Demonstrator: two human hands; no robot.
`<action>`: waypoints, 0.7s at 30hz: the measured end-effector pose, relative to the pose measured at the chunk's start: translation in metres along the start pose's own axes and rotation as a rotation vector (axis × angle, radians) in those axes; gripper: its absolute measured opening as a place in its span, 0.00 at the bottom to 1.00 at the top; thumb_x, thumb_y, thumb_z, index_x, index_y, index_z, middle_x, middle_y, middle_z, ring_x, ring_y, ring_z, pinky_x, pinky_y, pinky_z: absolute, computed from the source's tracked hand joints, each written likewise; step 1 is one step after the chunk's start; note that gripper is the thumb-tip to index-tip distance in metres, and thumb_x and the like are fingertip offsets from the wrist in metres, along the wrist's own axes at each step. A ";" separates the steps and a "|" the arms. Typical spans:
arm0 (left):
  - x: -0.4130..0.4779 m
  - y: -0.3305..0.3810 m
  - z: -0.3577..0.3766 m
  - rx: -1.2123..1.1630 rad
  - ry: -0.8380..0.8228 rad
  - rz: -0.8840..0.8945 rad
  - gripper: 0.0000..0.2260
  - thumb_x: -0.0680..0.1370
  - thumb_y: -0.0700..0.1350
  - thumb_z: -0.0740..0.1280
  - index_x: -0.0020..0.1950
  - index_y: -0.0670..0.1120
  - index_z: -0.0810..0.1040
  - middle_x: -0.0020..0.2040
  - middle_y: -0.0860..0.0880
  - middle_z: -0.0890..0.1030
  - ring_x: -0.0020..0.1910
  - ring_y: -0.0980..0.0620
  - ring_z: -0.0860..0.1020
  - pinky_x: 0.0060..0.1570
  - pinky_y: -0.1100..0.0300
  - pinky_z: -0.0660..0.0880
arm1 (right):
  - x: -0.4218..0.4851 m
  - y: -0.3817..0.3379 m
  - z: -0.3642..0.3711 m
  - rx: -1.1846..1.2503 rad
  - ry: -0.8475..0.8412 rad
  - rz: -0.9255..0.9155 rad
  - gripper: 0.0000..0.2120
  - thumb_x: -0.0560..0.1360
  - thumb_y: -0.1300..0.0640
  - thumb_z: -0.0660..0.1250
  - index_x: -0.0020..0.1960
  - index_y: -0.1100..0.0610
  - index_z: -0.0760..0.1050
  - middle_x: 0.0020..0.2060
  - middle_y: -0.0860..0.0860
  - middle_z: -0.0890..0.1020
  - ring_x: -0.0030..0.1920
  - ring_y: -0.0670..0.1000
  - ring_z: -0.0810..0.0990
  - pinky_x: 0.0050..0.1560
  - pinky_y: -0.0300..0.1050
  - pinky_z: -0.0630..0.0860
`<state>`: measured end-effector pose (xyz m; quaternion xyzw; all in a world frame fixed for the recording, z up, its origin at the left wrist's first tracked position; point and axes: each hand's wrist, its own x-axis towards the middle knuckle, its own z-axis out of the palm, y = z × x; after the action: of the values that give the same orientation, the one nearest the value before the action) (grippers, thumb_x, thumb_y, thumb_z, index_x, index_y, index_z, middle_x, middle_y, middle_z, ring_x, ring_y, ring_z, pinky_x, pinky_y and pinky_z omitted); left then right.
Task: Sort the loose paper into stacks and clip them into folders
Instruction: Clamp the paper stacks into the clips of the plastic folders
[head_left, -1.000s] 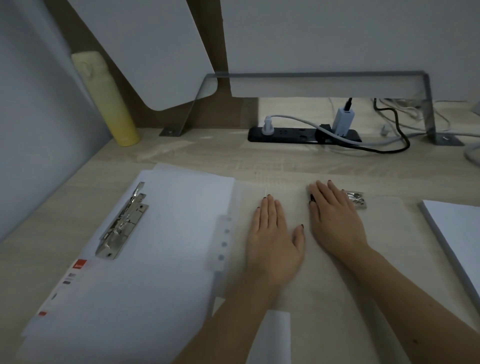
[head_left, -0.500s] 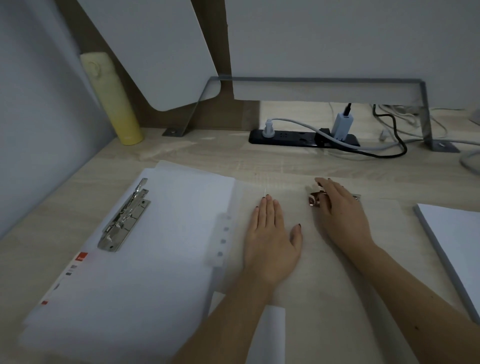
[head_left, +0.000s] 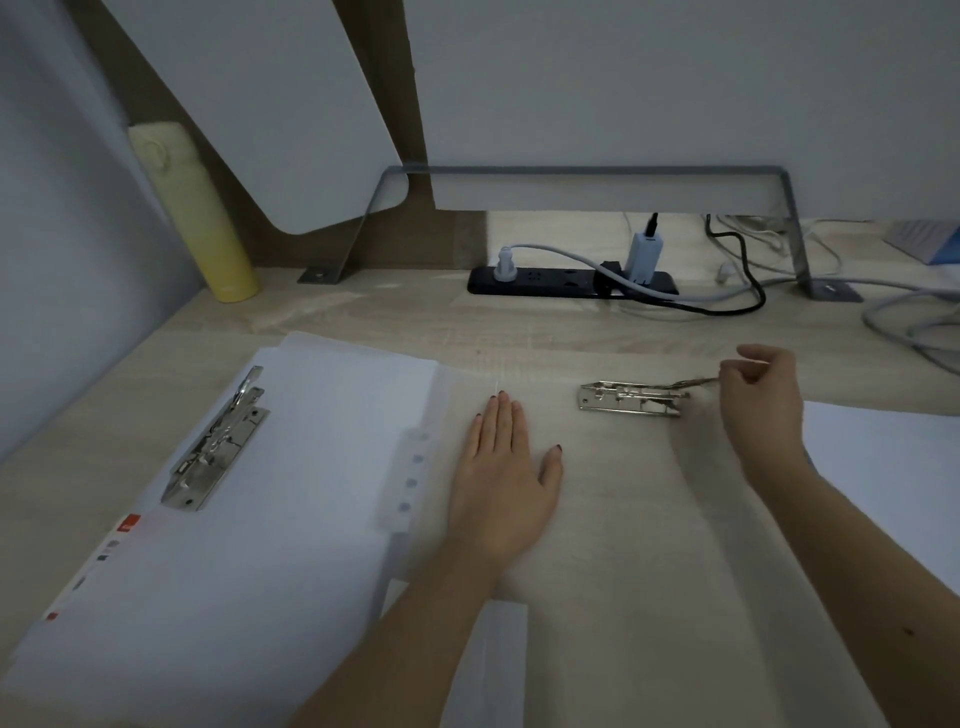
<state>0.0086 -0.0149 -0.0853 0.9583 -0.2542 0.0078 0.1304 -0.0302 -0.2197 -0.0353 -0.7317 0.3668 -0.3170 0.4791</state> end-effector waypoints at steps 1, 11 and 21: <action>0.000 0.001 -0.001 0.013 -0.012 0.003 0.42 0.66 0.61 0.28 0.77 0.41 0.43 0.78 0.46 0.42 0.77 0.54 0.40 0.69 0.62 0.31 | 0.001 -0.003 -0.012 0.003 -0.004 0.007 0.15 0.77 0.62 0.56 0.64 0.58 0.67 0.52 0.50 0.75 0.48 0.49 0.72 0.35 0.37 0.67; -0.006 0.016 -0.030 -0.021 -0.173 -0.033 0.26 0.82 0.51 0.48 0.77 0.42 0.48 0.79 0.45 0.45 0.77 0.51 0.43 0.75 0.55 0.41 | -0.022 0.017 -0.153 -0.526 -0.238 -0.063 0.10 0.77 0.61 0.58 0.47 0.53 0.77 0.48 0.51 0.78 0.47 0.54 0.77 0.45 0.44 0.68; -0.053 0.185 -0.030 -1.217 -0.675 -0.098 0.24 0.72 0.49 0.66 0.66 0.45 0.71 0.63 0.52 0.73 0.59 0.56 0.72 0.59 0.61 0.66 | -0.048 0.054 -0.193 -0.816 -0.378 -0.170 0.10 0.76 0.62 0.61 0.50 0.55 0.80 0.51 0.51 0.80 0.44 0.48 0.74 0.44 0.39 0.66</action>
<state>-0.1269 -0.1365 -0.0147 0.6754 -0.1965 -0.4403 0.5581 -0.2258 -0.2852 -0.0258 -0.9331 0.3063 -0.0458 0.1827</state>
